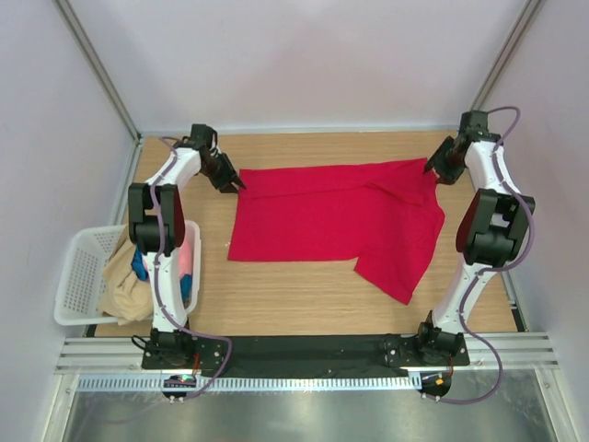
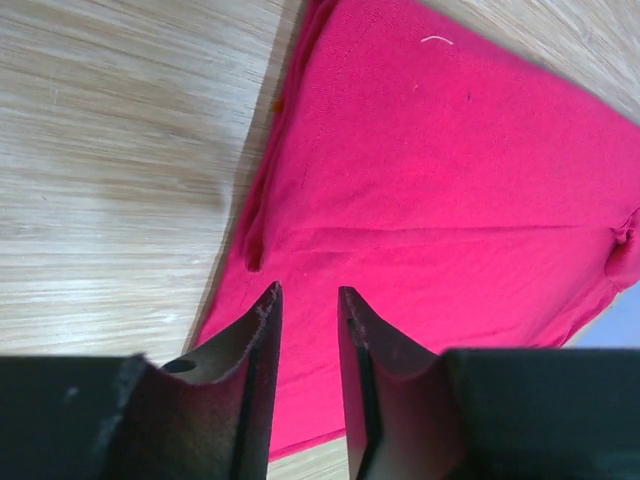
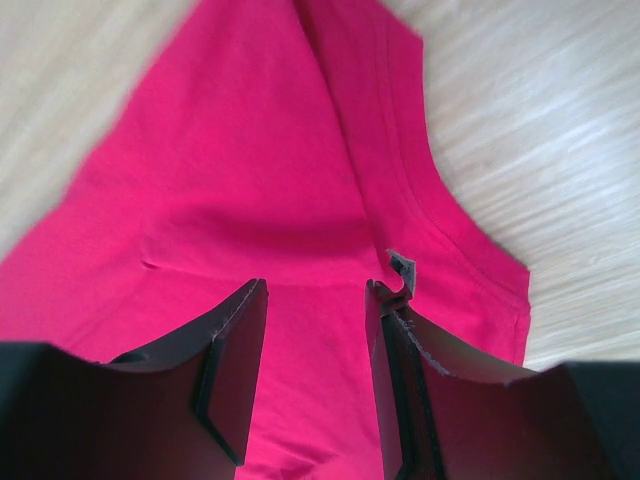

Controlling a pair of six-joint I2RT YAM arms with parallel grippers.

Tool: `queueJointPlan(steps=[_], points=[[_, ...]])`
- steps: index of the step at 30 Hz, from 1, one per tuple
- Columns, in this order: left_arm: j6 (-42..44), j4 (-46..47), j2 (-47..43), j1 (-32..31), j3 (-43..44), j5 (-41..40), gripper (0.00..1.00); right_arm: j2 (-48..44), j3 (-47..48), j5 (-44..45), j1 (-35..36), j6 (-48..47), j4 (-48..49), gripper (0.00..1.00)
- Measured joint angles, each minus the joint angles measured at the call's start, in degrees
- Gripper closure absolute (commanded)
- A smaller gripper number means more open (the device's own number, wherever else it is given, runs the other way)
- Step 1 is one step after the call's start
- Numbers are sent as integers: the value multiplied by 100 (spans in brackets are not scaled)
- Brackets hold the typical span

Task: Fold and stack the t-shirts
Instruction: Fold the tshirt

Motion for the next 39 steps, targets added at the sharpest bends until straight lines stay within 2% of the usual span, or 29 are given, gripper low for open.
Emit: queueJointPlan(steps=[5,13,21,24,25,28,39], points=[[-4,0,131,-31,98,50,72,4,-518,-170,7,-197,-37,50],[13,-149,706,-131,551,31,74,35,-739,-345,7,-452,39,53],[50,-358,855,-136,796,-9,74,264,-1032,-448,7,-511,284,55],[90,-435,892,-138,872,-7,63,404,-1049,-448,7,-555,352,55],[107,-448,892,-138,885,-13,56,424,-1060,-448,7,-568,374,55],[164,-385,802,-149,811,-66,50,455,-1082,-448,7,-599,404,55],[192,-343,138,-170,31,-968,55,455,-1080,-448,7,-625,450,55]])
